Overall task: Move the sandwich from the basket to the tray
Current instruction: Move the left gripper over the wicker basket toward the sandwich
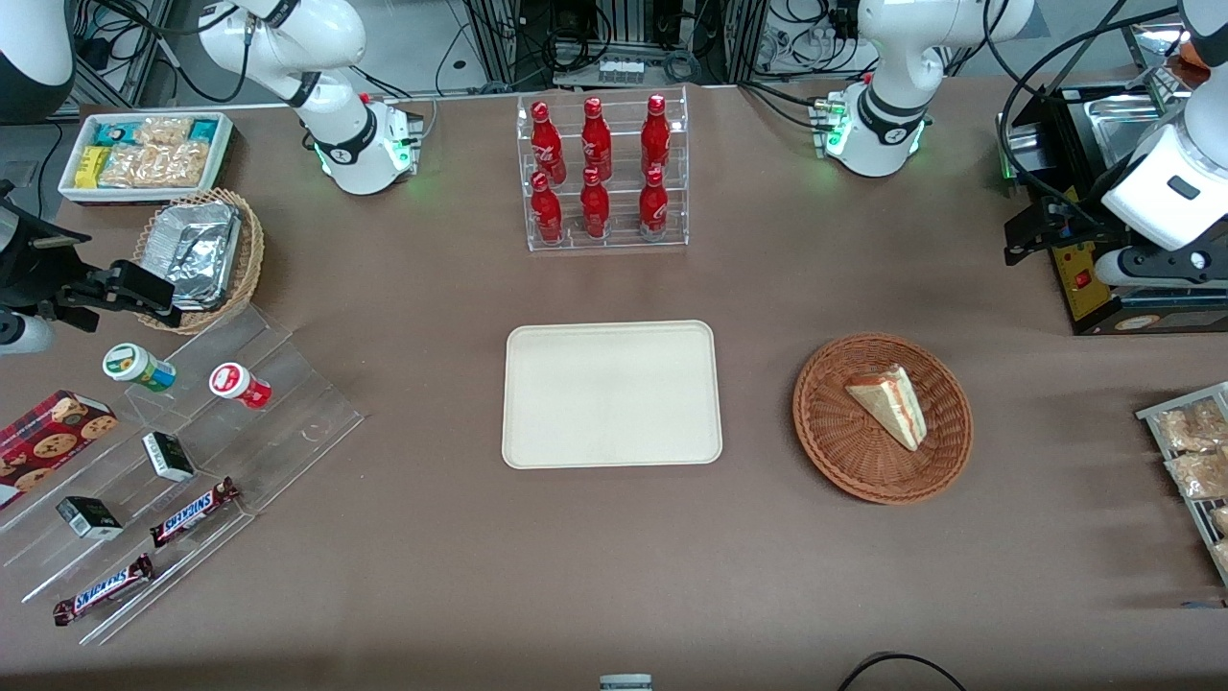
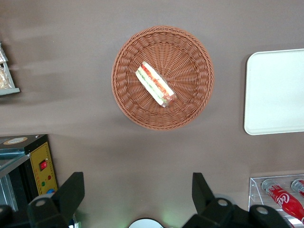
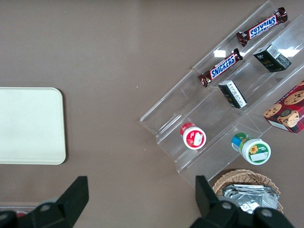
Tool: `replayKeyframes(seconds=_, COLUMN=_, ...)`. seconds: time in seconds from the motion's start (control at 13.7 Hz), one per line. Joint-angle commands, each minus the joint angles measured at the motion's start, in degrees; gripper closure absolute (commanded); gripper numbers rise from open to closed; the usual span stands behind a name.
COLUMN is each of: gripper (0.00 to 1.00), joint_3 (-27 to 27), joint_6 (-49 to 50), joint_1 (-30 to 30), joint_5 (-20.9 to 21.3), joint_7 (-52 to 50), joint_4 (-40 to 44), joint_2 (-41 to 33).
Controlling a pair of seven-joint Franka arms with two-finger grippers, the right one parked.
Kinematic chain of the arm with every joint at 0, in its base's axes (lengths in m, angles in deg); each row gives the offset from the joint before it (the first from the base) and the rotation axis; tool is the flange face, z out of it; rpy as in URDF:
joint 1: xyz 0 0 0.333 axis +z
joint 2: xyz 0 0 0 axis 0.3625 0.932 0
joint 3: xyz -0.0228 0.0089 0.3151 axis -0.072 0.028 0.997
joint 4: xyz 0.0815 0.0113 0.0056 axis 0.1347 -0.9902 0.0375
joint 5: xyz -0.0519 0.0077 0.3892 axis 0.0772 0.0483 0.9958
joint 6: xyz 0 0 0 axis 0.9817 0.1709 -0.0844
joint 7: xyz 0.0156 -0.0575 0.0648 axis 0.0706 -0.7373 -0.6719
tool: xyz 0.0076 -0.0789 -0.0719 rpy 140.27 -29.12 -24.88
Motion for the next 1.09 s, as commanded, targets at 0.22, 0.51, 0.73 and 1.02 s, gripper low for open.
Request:
replayKeyframes(seconds=0.22, gripper=0.00, joint_3=-1.0, joint_6=0.3, joint_1=1.4, joint_5=0.3, joint_7=-0.2, joint_4=-0.1, joint_2=0.4)
replayKeyframes(seconds=0.51, gripper=0.00, joint_3=-0.3, joint_6=-3.4, joint_1=2.3, joint_5=0.2, joint_7=-2.6, joint_4=-5.7, joint_2=0.7)
replayKeyframes(seconds=0.73, gripper=0.00, joint_3=-0.3, joint_6=-13.1, joint_1=2.4, joint_5=0.2, joint_7=-7.4, joint_4=-14.6, joint_2=0.0)
replayKeyframes(seconds=1.02, gripper=0.00, joint_3=-0.5, joint_6=-22.7, joint_1=2.4, joint_5=0.2, joint_7=-11.7, joint_4=-21.8, joint_2=-0.1)
